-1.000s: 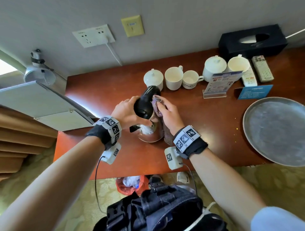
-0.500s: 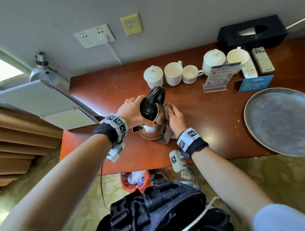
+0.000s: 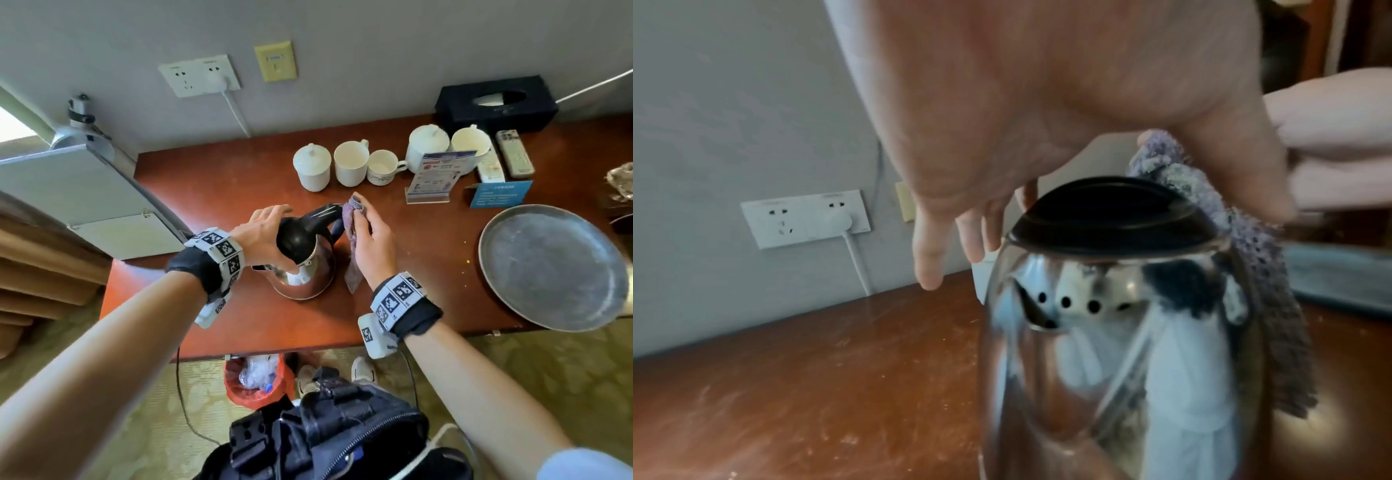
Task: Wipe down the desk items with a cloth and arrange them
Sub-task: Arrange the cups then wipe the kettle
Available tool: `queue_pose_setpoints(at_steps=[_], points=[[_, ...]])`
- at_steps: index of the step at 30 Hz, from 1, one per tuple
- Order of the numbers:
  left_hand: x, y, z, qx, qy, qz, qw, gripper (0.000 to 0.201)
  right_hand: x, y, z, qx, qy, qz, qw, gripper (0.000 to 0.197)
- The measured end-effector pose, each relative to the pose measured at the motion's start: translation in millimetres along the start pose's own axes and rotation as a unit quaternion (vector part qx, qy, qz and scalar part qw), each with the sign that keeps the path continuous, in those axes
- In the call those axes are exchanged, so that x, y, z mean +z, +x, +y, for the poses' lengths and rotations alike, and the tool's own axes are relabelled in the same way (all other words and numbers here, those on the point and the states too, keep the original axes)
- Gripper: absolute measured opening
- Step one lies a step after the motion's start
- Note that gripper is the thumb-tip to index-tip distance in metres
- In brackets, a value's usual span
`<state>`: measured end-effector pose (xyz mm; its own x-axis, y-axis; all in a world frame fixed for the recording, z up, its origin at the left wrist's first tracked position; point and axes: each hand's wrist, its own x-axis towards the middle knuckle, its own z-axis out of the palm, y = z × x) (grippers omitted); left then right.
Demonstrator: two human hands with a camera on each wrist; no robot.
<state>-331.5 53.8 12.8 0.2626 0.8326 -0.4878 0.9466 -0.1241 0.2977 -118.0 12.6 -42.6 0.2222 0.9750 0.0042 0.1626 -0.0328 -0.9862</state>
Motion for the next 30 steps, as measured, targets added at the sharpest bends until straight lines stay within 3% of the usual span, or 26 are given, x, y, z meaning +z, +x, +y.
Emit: queue_pose_setpoints(at_steps=[3,5,8,10,12,18,20,22,25,28,30], points=[[8,-3,5,-0.028,-0.035,0.038,0.998,0.113,-2,10,-18,-0.07,-0.031,0.003,0.997,0.035],[12,-3,7,-0.038,-0.047,0.061,0.996,0.103,6,16,-23,-0.148,-0.098,-0.041,0.983,0.037],[16,-4,5,-0.032,-0.077,0.079,0.993,0.099,27,19,-15,-0.257,-0.269,-0.159,0.914,0.039],[18,-5,2,-0.029,-0.085,0.089,0.992,0.096,36,17,-3,-0.313,-0.325,-0.168,0.877,0.039],[20,-5,0,-0.026,-0.089,0.096,0.991,0.096,38,18,6,-0.317,-0.297,-0.144,0.889,0.039],[25,-8,1,-0.027,-0.093,0.107,0.989,0.092,44,22,-5,-0.167,-0.187,-0.098,0.963,0.032],[26,-8,2,-0.028,-0.097,0.102,0.99,0.09,42,33,-2,-0.077,-0.168,-0.091,0.979,0.03],[27,-8,0,-0.027,-0.104,0.099,0.989,0.09,32,49,1,0.057,-0.1,-0.06,0.992,0.031],[28,-8,0,-0.028,-0.105,0.096,0.989,0.09,17,54,8,0.213,-0.009,-0.044,0.976,0.036],[25,-7,1,-0.024,-0.095,0.09,0.991,0.093,18,41,11,0.195,0.04,-0.02,0.98,0.03],[23,-6,1,-0.022,-0.091,0.086,0.992,0.093,24,37,8,0.092,0.038,-0.016,0.995,0.03]])
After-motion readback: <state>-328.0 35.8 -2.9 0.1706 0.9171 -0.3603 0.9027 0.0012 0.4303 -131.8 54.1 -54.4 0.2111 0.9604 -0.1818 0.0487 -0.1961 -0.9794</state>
